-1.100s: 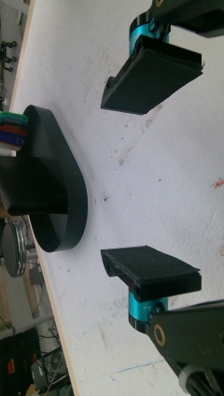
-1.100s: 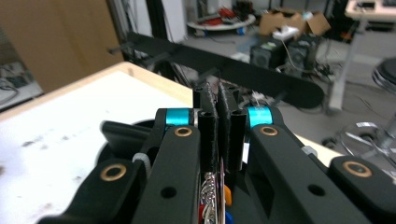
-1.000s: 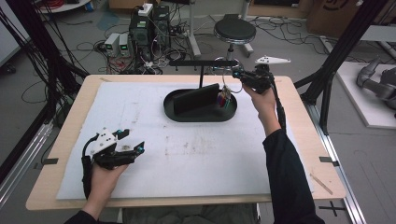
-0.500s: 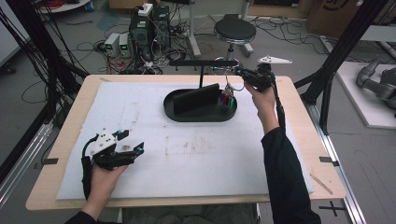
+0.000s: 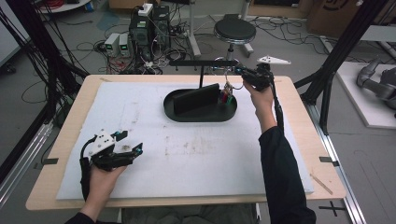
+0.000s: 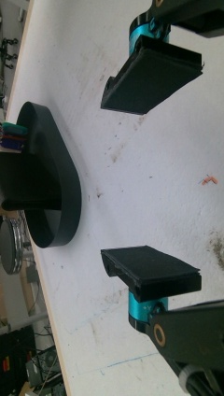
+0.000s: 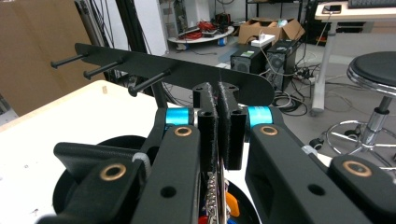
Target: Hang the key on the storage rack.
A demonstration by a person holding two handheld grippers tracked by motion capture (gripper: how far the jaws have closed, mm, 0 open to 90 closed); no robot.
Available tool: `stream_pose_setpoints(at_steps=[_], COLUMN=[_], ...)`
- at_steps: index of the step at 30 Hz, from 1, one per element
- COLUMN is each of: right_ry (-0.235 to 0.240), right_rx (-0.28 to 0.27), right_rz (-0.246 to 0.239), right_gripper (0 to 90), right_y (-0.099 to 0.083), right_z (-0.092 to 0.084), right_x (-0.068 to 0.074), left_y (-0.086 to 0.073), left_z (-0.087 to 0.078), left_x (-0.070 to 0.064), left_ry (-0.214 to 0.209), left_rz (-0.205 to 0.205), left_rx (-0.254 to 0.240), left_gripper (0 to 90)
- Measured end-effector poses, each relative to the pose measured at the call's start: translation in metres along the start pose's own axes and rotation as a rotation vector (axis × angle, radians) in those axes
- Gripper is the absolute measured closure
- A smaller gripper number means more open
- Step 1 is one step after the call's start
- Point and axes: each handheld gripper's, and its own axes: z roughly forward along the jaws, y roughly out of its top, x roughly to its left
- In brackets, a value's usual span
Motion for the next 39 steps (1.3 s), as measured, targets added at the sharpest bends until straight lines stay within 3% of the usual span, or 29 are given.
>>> stream_pose_setpoints(at_steps=[6,13,20,29,34,39], right_ry=[-0.025,-0.096,-0.166,-0.194,-0.168,-0.104], right_rx=[-0.001,0.024,0.042,0.046,0.078,0.121], right_rz=[-0.024,-0.056,-0.046,-0.034,-0.073,-0.062], right_gripper=[86.6,81.9,76.0,64.8,53.6,46.5], right_y=[0.0,0.0,-0.001,-0.001,0.001,0.004], right_z=[0.001,0.002,0.0,-0.009,-0.023,-0.045], right_x=[0.001,0.004,0.002,-0.001,0.002,0.004], left_y=[-0.001,-0.001,-0.001,0.0,0.003,0.008], left_z=[-0.001,-0.002,-0.001,0.002,0.008,0.015], left_x=[0.0,-0.001,-0.001,-0.001,0.0,0.001], left_ry=[-0.002,-0.004,-0.005,-0.008,-0.02,-0.024], left_rz=[0.0,0.003,0.003,0.003,0.004,0.011], left_rx=[0.002,0.005,0.006,0.007,0.007,0.005], left_gripper=[23.7,23.7,23.7,23.7,23.7,23.3])
